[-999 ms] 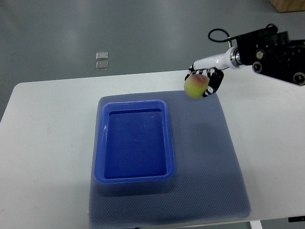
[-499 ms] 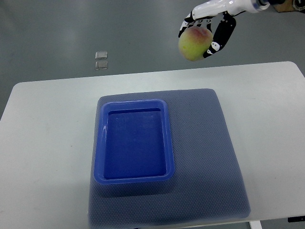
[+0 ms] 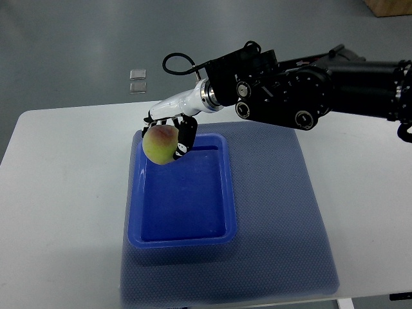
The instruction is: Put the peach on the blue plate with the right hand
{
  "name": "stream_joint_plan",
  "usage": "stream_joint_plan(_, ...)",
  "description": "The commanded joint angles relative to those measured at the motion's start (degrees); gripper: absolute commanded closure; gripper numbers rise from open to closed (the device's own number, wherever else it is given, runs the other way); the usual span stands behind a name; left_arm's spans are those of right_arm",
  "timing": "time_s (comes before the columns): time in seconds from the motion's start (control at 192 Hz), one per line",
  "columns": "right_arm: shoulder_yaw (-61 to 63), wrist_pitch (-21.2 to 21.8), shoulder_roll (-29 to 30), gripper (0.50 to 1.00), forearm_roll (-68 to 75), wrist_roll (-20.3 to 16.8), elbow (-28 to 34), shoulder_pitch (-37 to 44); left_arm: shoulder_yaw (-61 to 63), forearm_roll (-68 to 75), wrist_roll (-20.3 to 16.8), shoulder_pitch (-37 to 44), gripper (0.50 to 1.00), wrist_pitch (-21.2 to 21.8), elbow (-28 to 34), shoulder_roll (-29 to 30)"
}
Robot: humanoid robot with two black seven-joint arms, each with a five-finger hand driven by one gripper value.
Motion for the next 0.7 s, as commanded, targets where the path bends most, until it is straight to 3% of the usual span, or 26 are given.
stream_joint_plan(0.0,0.2,-0.4,0.7,1.0,-0.2,0.1,-2.8,-3.6,0.0,0.0,0.0,0.0,0.5,0.0,0.0,0.0)
stream_joint_plan(0.239,0.1,-1.7,0.7,1.0,-0.7,0.0,-7.1,-10.1,0.1,0.0,0.0,0.0,0.5,0.0,0.0,0.0)
stream_joint_plan(0.286,0.2,-1.7,0.7,0.971,-0.7,0.1,-7.4,-11.5,0.0,0.1,0.0,0.0,0.5,0.0,0.0,0.0)
stream_joint_plan(0.406,0.2,-1.6,0.7,0.955,-0.7,0.1,-7.4,-11.9,0.1,0.0,0.0,0.0,0.5,0.0,0.0,0.0)
stream_joint_plan(0.442,0.2,-1.3,0.7,0.916,-0.7,0.1,-7.3,-12.0,0.1,0.0,0.0,0.0,0.5,0.0,0.0,0.0)
stream_joint_plan(0.494,0.2,-1.3,0.7,0.916,-0.7,0.1,-7.3,-12.0,0.1,0.0,0.0,0.0,0.5,0.0,0.0,0.0)
stream_joint_plan(0.499,0.2,-1.2,0.7,0.845,-0.7,0.1,-7.3,-12.0,0.1,0.1,0.0,0.0,0.5,0.0,0.0,0.0)
stream_joint_plan(0.525,0.2,-1.0,0.7,0.799,-0.7,0.1,-7.4,-11.9,0.1,0.0,0.0,0.0,0.5,0.0,0.0,0.0)
stream_joint_plan(0.572,0.2,-0.9,0.7,0.675,-0.7,0.2,-7.4,-11.9,0.1,0.0,0.0,0.0,0.5,0.0,0.0,0.0)
stream_joint_plan(0.635,0.2,-0.9,0.7,0.658,-0.7,0.2,-7.4,-11.9,0.1,0.0,0.0,0.0,0.5,0.0,0.0,0.0)
stream_joint_plan(0.645,0.3,-0.9,0.7,0.605,-0.6,0.3,-7.4,-11.8,0.1,0.0,0.0,0.0,0.5,0.0,0.0,0.0)
stream_joint_plan(0.697,0.3,-0.9,0.7,0.595,-0.6,0.3,-7.4,-11.8,0.1,0.0,0.0,0.0,0.5,0.0,0.0,0.0)
